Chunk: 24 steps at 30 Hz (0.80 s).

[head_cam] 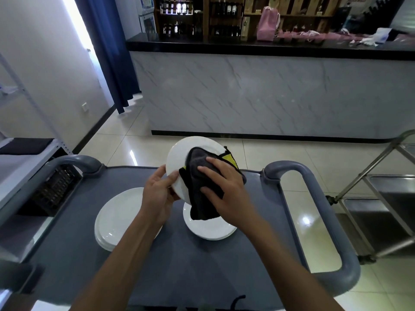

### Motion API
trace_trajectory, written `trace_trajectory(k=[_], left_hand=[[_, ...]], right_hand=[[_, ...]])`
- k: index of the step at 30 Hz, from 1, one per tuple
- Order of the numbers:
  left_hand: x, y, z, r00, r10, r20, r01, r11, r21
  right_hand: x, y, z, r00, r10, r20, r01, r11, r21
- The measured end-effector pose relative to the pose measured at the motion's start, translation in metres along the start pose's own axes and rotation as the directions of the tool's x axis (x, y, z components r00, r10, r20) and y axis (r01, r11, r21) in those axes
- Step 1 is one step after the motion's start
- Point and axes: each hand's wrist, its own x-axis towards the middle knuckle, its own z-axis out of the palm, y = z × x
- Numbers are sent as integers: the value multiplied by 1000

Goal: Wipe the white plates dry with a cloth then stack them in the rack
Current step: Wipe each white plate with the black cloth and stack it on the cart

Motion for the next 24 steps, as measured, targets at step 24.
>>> trace_trajectory(k=[24], left_hand=[[25,35,-63,992,-64,105,60,997,42]], right_hand=[[43,-12,20,802,521,-293,-437,845,308]])
